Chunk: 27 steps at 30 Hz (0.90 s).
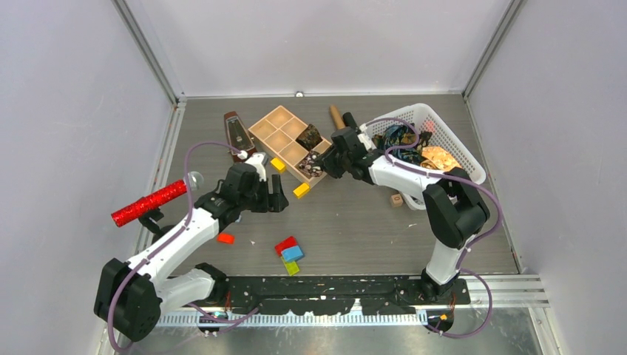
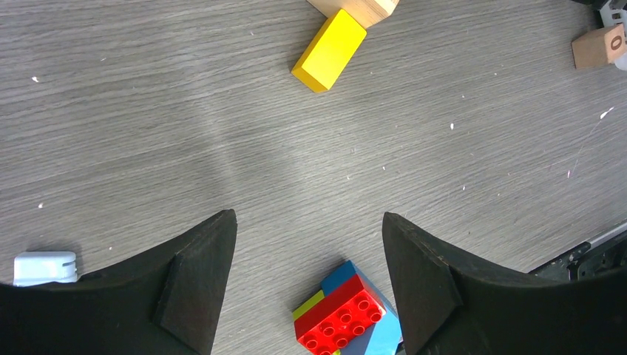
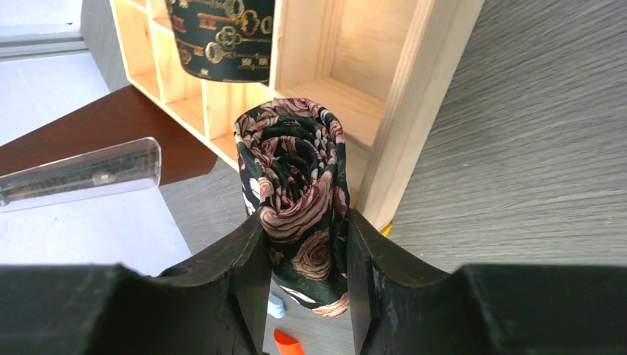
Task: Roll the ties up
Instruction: Place the tie in the storage box.
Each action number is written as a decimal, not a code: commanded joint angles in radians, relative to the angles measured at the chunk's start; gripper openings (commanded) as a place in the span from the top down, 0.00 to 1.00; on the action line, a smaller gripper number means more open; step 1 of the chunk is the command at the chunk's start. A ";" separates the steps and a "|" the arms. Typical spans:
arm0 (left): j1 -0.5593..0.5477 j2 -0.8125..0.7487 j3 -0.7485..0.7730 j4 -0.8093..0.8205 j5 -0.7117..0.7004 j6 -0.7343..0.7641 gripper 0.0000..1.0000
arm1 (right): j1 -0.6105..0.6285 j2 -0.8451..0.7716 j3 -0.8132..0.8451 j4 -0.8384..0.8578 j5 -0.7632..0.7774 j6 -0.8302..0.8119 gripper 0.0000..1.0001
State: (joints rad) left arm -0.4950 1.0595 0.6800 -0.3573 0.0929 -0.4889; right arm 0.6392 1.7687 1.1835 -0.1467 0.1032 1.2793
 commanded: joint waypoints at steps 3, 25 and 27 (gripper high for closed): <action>0.007 -0.025 0.004 0.006 -0.015 0.015 0.25 | -0.003 0.020 0.043 -0.026 0.070 -0.008 0.56; 0.007 -0.053 0.004 -0.008 -0.021 0.010 0.25 | 0.028 0.155 0.282 -0.337 0.174 0.062 0.45; 0.007 -0.059 0.001 -0.009 -0.021 0.010 0.25 | 0.037 0.162 0.296 -0.360 0.185 0.068 0.45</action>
State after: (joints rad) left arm -0.4950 1.0325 0.6800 -0.3672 0.0864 -0.4892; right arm 0.6621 1.9171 1.4288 -0.4095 0.2005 1.3155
